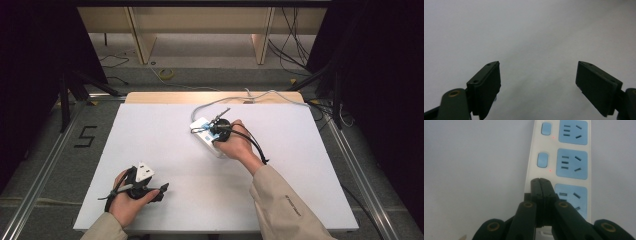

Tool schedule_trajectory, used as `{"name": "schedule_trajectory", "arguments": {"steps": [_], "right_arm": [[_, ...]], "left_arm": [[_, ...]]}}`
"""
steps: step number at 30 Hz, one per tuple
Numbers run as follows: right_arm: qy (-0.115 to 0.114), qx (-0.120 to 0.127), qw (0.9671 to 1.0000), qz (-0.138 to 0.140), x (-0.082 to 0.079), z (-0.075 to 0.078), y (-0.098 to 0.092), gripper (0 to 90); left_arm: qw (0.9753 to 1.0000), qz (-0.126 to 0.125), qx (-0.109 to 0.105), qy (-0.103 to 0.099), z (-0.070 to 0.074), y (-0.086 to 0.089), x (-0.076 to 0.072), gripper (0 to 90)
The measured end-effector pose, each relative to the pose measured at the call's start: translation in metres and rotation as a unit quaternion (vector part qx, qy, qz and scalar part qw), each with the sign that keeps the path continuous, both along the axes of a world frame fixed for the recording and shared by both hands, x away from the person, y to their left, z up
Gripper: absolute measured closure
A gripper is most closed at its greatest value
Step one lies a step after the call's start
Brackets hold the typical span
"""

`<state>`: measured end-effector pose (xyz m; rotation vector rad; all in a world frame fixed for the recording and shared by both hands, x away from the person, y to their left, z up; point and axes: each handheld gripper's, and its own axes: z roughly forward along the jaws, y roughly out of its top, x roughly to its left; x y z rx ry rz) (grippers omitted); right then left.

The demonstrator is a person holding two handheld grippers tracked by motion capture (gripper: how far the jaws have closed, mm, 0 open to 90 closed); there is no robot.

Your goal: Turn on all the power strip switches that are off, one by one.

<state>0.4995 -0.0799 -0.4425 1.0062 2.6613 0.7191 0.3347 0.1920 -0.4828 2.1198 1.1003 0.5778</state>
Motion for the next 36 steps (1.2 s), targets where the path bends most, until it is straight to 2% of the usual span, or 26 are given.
{"name": "schedule_trajectory", "arguments": {"steps": [6,10,16,20,27,36], "right_arm": [[-0.001,-0.002,1.0,0.002,0.0,-0.002,0.0,90.0],[-0.009,-0.013,0.9999,0.007,-0.001,-0.001,0.002,90.0],[-0.014,0.006,0.9999,0.004,-0.003,-0.001,-0.003,90.0],[-0.03,0.035,0.9989,0.0,-0.006,0.005,-0.011,90.0],[-0.036,0.046,0.9983,0.004,-0.013,0.013,-0.024,87.9],[-0.034,0.055,0.9979,0.0,-0.018,0.013,-0.031,85.5]], "left_arm": [[1.0,0.001,0.0,0.001,0.0,0.0,0.0,20.0],[1.0,0.0,0.0,0.001,0.0,-0.001,-0.001,20.0],[1.0,0.0,0.001,0.002,0.0,0.001,0.0,20.0],[1.0,0.0,0.001,0.003,-0.001,0.001,0.0,20.0],[1.0,0.002,-0.002,0.001,-0.001,-0.001,-0.001,20.0],[1.0,0.001,0.001,0.004,-0.001,0.001,0.0,20.0]]}}
